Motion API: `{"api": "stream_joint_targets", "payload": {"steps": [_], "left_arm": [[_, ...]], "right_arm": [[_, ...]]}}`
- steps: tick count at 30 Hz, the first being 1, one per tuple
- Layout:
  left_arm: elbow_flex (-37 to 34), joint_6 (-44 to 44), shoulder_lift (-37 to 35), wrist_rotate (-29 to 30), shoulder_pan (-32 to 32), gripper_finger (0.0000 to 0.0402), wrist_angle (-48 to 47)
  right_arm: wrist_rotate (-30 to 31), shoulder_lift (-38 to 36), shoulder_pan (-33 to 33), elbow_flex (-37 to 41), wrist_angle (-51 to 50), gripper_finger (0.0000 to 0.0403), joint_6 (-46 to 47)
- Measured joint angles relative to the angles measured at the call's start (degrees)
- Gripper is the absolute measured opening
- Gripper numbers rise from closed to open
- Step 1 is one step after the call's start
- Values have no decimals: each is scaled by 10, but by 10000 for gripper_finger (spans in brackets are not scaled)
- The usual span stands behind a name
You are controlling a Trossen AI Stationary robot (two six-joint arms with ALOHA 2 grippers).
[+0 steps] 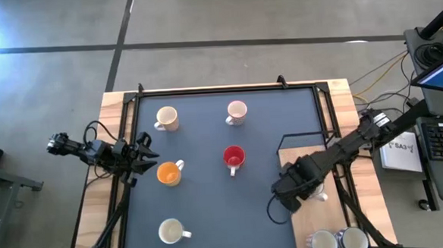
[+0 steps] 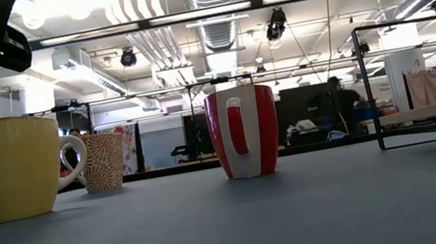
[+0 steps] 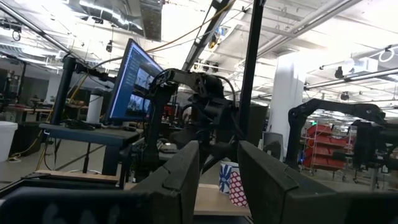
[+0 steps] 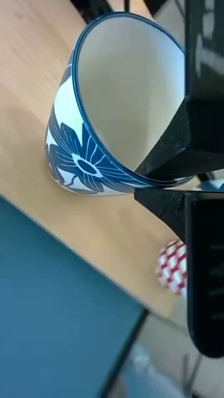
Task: Place coffee mugs
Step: Put the blue pattern mug on the shelf
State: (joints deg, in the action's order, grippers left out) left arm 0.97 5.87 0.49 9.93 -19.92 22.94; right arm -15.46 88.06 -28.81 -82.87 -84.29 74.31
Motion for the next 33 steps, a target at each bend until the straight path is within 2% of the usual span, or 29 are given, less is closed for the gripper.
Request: {"api": "stream_joint_targets", "payload": {"steps": [11,19,33], "left_arm": [[0,0,0,0,0,95,0],[0,0,0,0,0,95,0],[0,0,0,0,0,95,0]], "right_arm": [[5,-15,-115,2,-10,16,-29],[5,-33,-199,30,-9,17,-6],[14,-50,-295,40,28,18,-51]]}}
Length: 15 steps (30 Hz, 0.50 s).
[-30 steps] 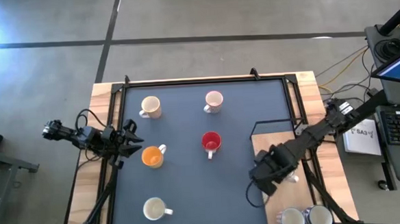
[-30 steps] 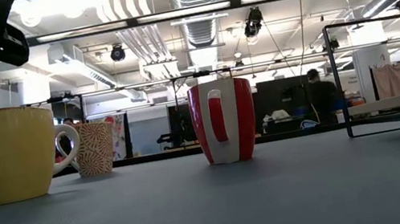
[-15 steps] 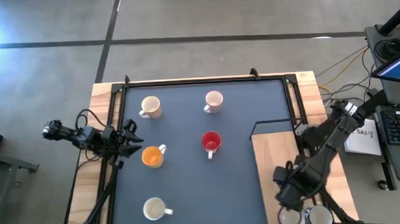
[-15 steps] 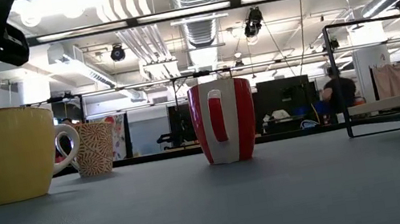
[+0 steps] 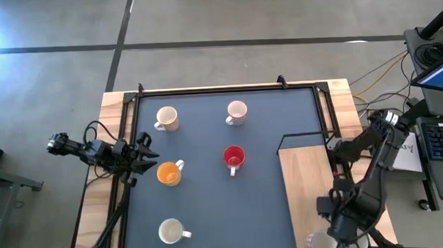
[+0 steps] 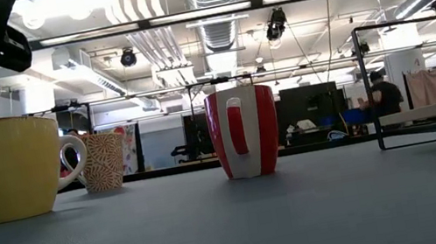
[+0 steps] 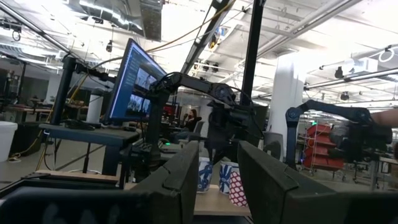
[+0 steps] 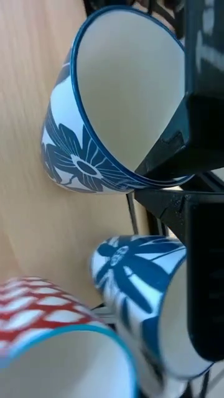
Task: Place coffee mugs
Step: Put the blue pattern mug on the shelf
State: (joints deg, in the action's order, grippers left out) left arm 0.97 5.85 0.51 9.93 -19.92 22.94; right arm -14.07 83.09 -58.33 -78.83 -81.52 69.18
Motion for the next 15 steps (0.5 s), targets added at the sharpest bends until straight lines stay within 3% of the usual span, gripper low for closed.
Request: {"api": "stream_joint_targets", "payload": {"steps": [7,15], "left_arm": [[0,0,0,0,0,95,0],[0,0,0,0,0,95,0]], "right_arm": [[-4,1,-23,0,0,18,-89],[-10,3,-49,0,18,18,-251]]}}
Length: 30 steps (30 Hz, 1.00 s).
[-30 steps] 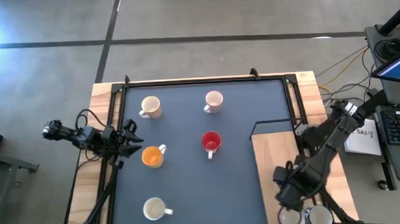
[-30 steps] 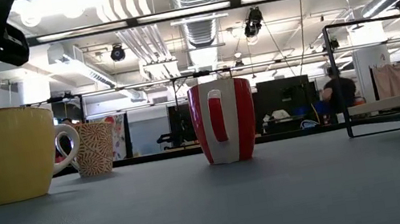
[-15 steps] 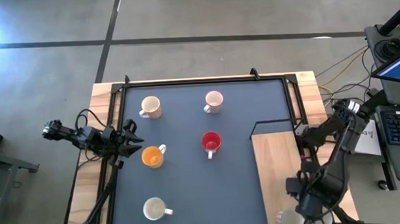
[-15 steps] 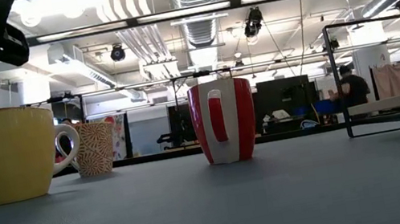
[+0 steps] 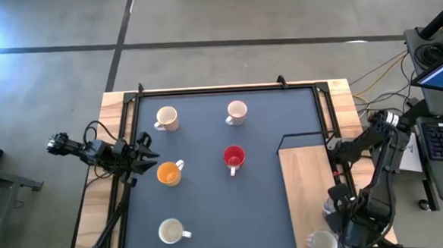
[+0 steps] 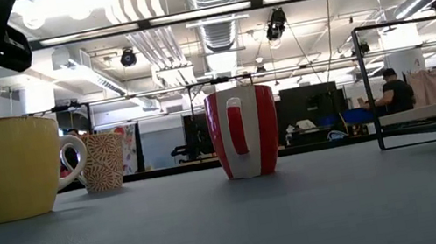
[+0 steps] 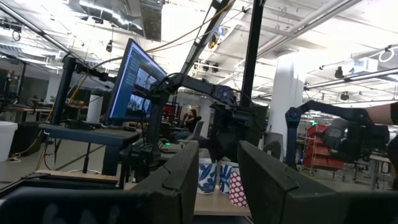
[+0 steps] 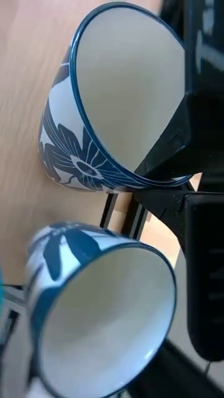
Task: Place coffee mugs
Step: Put the blue pattern mug on the shelf
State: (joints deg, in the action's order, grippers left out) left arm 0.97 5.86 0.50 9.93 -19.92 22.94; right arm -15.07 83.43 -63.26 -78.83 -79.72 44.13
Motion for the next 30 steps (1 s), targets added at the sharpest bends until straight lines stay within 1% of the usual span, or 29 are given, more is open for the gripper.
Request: {"api": "stream_joint_targets", "payload": {"steps": [3,9,30], "left_arm": [[0,0,0,0,0,95,0],[0,0,0,0,0,95,0],[0,0,0,0,0,95,0]], "right_arm": [[-1,4,-7,0,0,18,-37],[-2,10,-18,-1,-1,18,-73],[3,10,-22,-1,8,18,-78]]}}
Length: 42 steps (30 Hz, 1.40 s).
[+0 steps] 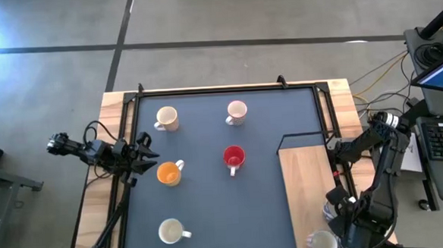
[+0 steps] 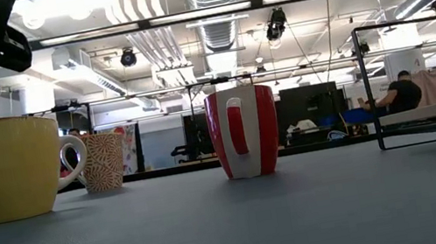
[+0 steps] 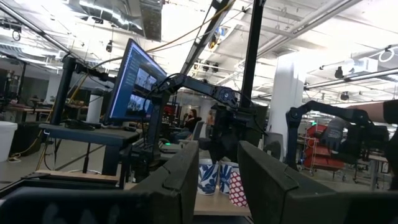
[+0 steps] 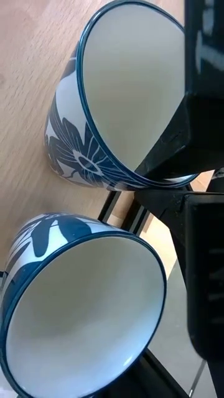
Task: Place coffee mugs
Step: Put the blue pattern mug on the shelf
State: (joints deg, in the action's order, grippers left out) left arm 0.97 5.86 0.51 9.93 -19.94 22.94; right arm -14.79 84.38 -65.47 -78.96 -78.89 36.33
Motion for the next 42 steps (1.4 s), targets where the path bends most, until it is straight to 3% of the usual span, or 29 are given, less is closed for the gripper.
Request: {"api": "stream_joint_targets", "payload": {"steps": [4,14,23,31,42], "left_arm": [[0,0,0,0,0,95,0],[0,0,0,0,0,95,0],[0,0,0,0,0,95,0],[0,0,0,0,0,95,0],[0,0,0,0,0,95,-3]], "right_arm": [[3,0,0,0,2,25,3],[4,-4,0,-6,5,86,0],[-1,-20,-1,-54,3,78,48],[44,-22,11,-58,27,78,280],[181,-22,21,-57,18,113,607]]}}
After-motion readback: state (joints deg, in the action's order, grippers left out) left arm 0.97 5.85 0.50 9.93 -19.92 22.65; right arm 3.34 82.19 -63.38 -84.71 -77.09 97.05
